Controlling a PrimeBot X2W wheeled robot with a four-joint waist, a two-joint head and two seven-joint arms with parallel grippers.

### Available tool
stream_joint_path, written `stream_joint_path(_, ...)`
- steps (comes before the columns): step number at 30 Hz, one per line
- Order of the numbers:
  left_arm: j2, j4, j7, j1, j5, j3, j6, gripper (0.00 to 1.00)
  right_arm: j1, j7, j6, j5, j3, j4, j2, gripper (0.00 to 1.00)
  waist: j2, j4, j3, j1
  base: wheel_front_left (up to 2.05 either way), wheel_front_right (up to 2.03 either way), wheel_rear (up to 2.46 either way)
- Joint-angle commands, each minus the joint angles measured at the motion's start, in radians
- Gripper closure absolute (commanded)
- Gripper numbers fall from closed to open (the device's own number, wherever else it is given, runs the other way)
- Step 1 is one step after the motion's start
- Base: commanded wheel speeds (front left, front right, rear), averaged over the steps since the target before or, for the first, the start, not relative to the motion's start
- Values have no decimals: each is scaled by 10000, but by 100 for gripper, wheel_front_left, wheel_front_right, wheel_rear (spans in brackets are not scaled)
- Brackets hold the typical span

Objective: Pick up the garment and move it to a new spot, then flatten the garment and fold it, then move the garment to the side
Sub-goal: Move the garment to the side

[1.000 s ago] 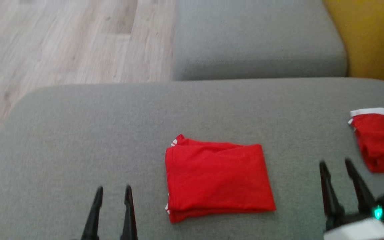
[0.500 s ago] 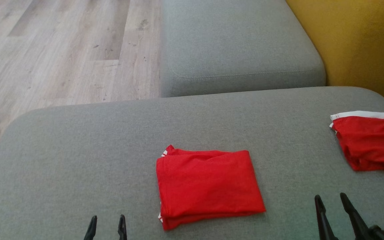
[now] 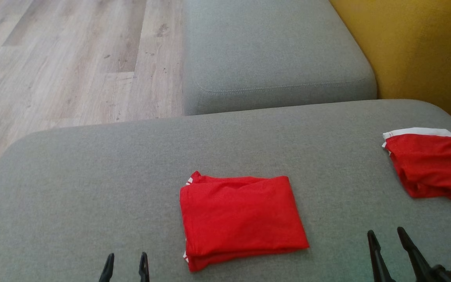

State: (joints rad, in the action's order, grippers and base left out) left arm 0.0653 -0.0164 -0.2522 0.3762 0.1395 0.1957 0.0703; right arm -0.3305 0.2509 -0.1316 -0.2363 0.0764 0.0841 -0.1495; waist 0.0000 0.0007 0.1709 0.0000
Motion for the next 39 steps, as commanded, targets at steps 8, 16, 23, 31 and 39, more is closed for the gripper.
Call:
stream_joint_path(8,-147,430,-95,-335,-76,-241,57,0,424,108,9,61,245,10,-356,0,0,102,-123,0,0,0,0)
stream_joint_path(16,-149,522,-95,-680,196,90,-80,0,1665,-131,9,-738,917,1981,-288,0,0,411,-646,0,0,0,0)
stream_joint_path(23,-150,566,-95,-1150,327,590,-571,0,3813,-2318,9,-3856,2018,3805,-13,0,0,753,-1151,0,0,0,0)
stream_joint_path(31,-150,577,-95,-1484,174,865,-687,0,5344,-4609,9,-6942,2702,5364,62,0,0,1196,-1493,0,0,0,0)
stream_joint_path(39,-150,558,-95,-1564,306,956,-494,0,5692,-4311,9,-8584,3272,4710,-289,100,0,1119,-1688,0,0,0,0)
